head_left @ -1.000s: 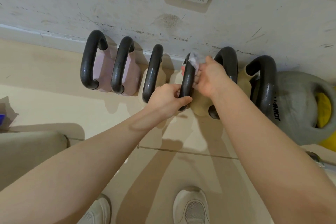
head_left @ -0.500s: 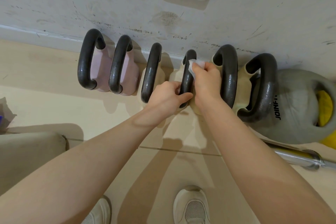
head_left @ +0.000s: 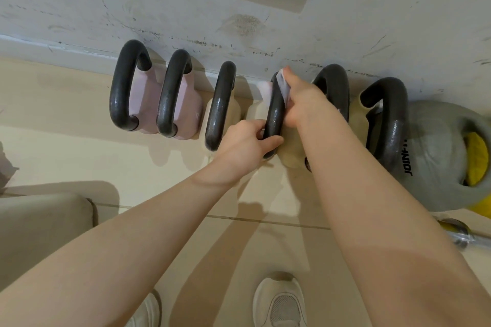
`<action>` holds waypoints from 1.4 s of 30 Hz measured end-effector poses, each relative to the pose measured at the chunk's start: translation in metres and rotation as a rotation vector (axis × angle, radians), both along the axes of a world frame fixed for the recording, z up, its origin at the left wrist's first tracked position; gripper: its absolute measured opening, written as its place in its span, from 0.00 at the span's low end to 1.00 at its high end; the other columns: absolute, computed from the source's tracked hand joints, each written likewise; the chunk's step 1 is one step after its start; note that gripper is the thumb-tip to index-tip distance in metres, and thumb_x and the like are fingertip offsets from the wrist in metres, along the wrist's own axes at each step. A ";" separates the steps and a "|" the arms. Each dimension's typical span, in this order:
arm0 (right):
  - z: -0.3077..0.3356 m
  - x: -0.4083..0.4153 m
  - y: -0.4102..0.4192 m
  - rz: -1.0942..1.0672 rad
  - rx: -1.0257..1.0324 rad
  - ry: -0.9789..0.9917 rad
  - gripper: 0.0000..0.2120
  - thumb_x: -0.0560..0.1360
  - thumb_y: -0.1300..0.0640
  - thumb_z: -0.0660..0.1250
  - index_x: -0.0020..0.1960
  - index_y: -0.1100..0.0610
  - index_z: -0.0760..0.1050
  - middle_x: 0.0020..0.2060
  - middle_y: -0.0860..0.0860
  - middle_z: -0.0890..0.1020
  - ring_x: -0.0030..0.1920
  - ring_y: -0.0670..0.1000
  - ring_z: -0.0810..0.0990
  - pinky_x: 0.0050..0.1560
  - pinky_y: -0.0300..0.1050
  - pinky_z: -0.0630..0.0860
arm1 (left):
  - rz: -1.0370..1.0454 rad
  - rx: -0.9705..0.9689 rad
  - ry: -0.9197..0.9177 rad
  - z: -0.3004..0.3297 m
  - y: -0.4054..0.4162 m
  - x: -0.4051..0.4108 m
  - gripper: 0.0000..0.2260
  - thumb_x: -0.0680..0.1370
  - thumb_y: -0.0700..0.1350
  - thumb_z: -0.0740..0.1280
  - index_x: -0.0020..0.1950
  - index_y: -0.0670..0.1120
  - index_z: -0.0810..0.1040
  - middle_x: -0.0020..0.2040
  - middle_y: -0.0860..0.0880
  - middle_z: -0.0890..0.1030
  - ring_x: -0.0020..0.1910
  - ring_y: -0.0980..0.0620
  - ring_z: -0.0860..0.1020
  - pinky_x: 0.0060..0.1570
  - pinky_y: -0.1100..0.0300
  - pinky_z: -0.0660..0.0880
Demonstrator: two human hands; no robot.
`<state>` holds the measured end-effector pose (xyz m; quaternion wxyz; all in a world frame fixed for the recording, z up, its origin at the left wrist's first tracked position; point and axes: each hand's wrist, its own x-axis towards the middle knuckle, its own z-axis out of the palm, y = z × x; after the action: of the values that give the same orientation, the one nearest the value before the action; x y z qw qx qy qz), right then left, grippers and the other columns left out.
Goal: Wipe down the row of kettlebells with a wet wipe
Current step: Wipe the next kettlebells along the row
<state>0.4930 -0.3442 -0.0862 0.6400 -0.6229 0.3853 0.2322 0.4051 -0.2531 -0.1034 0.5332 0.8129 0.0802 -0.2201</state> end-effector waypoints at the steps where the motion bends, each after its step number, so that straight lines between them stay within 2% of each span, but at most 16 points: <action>1: -0.002 0.000 0.001 0.012 -0.031 0.016 0.24 0.76 0.42 0.60 0.63 0.59 0.70 0.60 0.57 0.77 0.53 0.56 0.78 0.49 0.46 0.74 | 0.005 -0.009 0.006 0.000 0.001 0.000 0.10 0.74 0.47 0.69 0.44 0.40 0.79 0.28 0.51 0.74 0.27 0.55 0.70 0.31 0.62 0.67; 4: -0.006 -0.009 0.002 0.089 -0.116 0.111 0.24 0.73 0.37 0.62 0.54 0.58 0.74 0.50 0.56 0.81 0.49 0.57 0.80 0.55 0.51 0.77 | 0.036 -0.052 0.039 0.003 0.003 0.000 0.09 0.73 0.45 0.70 0.45 0.39 0.79 0.27 0.54 0.73 0.24 0.61 0.71 0.27 0.71 0.66; 6: -0.005 -0.018 -0.001 0.112 -0.042 0.108 0.22 0.74 0.42 0.64 0.55 0.61 0.74 0.49 0.57 0.82 0.50 0.58 0.81 0.56 0.55 0.77 | 0.095 -0.121 0.096 0.004 0.003 -0.002 0.10 0.73 0.42 0.70 0.49 0.37 0.77 0.32 0.52 0.77 0.28 0.61 0.73 0.32 0.72 0.69; 11: -0.005 -0.026 -0.002 0.161 -0.066 0.004 0.26 0.73 0.40 0.64 0.59 0.61 0.72 0.53 0.58 0.80 0.53 0.60 0.80 0.59 0.56 0.75 | 0.289 -0.358 0.302 0.015 0.001 -0.007 0.31 0.70 0.46 0.67 0.70 0.40 0.64 0.45 0.49 0.79 0.42 0.55 0.77 0.53 0.59 0.75; 13: -0.007 -0.044 0.002 0.227 -0.149 0.015 0.24 0.75 0.40 0.59 0.60 0.59 0.70 0.51 0.56 0.79 0.51 0.57 0.78 0.52 0.52 0.75 | 0.351 -0.386 0.326 0.026 0.005 -0.003 0.25 0.70 0.48 0.63 0.64 0.37 0.69 0.37 0.49 0.73 0.36 0.53 0.72 0.44 0.57 0.72; 15: -0.010 -0.070 0.000 0.283 -0.158 -0.079 0.18 0.78 0.44 0.57 0.54 0.58 0.73 0.47 0.54 0.78 0.46 0.52 0.76 0.43 0.44 0.72 | 0.392 -0.362 0.303 0.035 0.009 0.002 0.09 0.76 0.47 0.60 0.45 0.43 0.75 0.32 0.50 0.67 0.33 0.53 0.67 0.38 0.57 0.66; 18: -0.006 -0.080 -0.003 0.339 -0.144 -0.123 0.20 0.78 0.44 0.56 0.34 0.56 0.68 0.39 0.56 0.76 0.44 0.53 0.75 0.48 0.45 0.70 | 0.416 -0.392 0.246 0.039 0.011 0.007 0.15 0.80 0.49 0.57 0.32 0.51 0.68 0.25 0.54 0.69 0.29 0.56 0.68 0.37 0.61 0.66; 20: -0.008 -0.061 -0.003 0.250 -0.181 -0.048 0.21 0.76 0.40 0.57 0.35 0.56 0.68 0.43 0.58 0.78 0.48 0.57 0.77 0.55 0.51 0.72 | 0.420 -0.422 0.255 0.041 0.010 0.005 0.16 0.80 0.50 0.57 0.33 0.51 0.71 0.19 0.56 0.73 0.23 0.61 0.71 0.36 0.63 0.67; 23: -0.012 -0.041 0.000 0.145 -0.100 -0.076 0.26 0.73 0.37 0.60 0.55 0.59 0.73 0.53 0.58 0.79 0.54 0.60 0.78 0.60 0.56 0.73 | 0.396 -0.397 0.236 0.039 0.012 -0.002 0.14 0.80 0.51 0.56 0.46 0.47 0.79 0.34 0.52 0.83 0.24 0.65 0.73 0.35 0.66 0.69; 25: -0.013 -0.052 0.000 0.190 -0.092 -0.107 0.26 0.75 0.40 0.59 0.62 0.58 0.71 0.54 0.57 0.78 0.54 0.58 0.77 0.56 0.52 0.74 | 0.380 -0.403 0.226 0.034 0.014 -0.003 0.14 0.81 0.52 0.55 0.44 0.50 0.78 0.37 0.54 0.83 0.30 0.67 0.74 0.35 0.69 0.67; 28: -0.020 -0.088 -0.006 0.338 -0.101 -0.191 0.16 0.79 0.46 0.56 0.55 0.58 0.72 0.49 0.53 0.77 0.49 0.50 0.75 0.45 0.41 0.69 | 0.371 -0.424 0.227 0.032 0.014 -0.004 0.13 0.81 0.54 0.53 0.46 0.52 0.75 0.42 0.57 0.76 0.42 0.64 0.73 0.46 0.68 0.67; 31: -0.024 -0.096 -0.010 0.435 -0.090 -0.243 0.14 0.79 0.47 0.56 0.43 0.56 0.71 0.44 0.54 0.76 0.47 0.51 0.75 0.52 0.45 0.69 | 0.384 -0.373 0.214 0.028 0.012 -0.005 0.11 0.80 0.55 0.54 0.42 0.55 0.70 0.44 0.56 0.73 0.47 0.60 0.71 0.55 0.62 0.65; 32: -0.024 -0.087 -0.011 0.438 -0.107 -0.236 0.15 0.79 0.47 0.56 0.43 0.57 0.72 0.44 0.55 0.76 0.47 0.52 0.75 0.55 0.47 0.70 | 0.390 -0.364 0.202 0.026 0.011 -0.006 0.11 0.80 0.54 0.54 0.39 0.55 0.68 0.42 0.56 0.72 0.44 0.60 0.71 0.52 0.63 0.66; 34: -0.017 -0.063 -0.009 0.356 -0.194 -0.185 0.19 0.78 0.44 0.56 0.55 0.59 0.73 0.48 0.55 0.78 0.50 0.54 0.76 0.58 0.49 0.71 | 0.401 -0.365 0.198 0.023 0.009 -0.009 0.13 0.81 0.53 0.54 0.37 0.54 0.66 0.40 0.55 0.70 0.39 0.61 0.69 0.45 0.65 0.66; 37: -0.012 -0.039 0.000 0.298 -0.323 -0.159 0.22 0.79 0.44 0.54 0.65 0.57 0.68 0.55 0.56 0.76 0.55 0.57 0.75 0.55 0.47 0.70 | 0.407 -0.373 0.190 0.021 0.010 -0.010 0.13 0.81 0.53 0.53 0.37 0.54 0.67 0.43 0.54 0.72 0.41 0.61 0.70 0.49 0.64 0.67; 42: -0.030 -0.084 0.011 0.333 -0.564 -0.382 0.14 0.78 0.47 0.56 0.51 0.58 0.69 0.43 0.52 0.77 0.51 0.58 0.77 0.58 0.55 0.70 | 0.427 -0.299 0.171 0.023 0.007 -0.005 0.17 0.80 0.54 0.52 0.38 0.47 0.71 0.40 0.48 0.73 0.40 0.52 0.72 0.51 0.54 0.69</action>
<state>0.4086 -0.3329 -0.1165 0.4570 -0.8609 0.2011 0.0975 0.3996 -0.2464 -0.0804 0.6730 0.6681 0.2613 -0.1801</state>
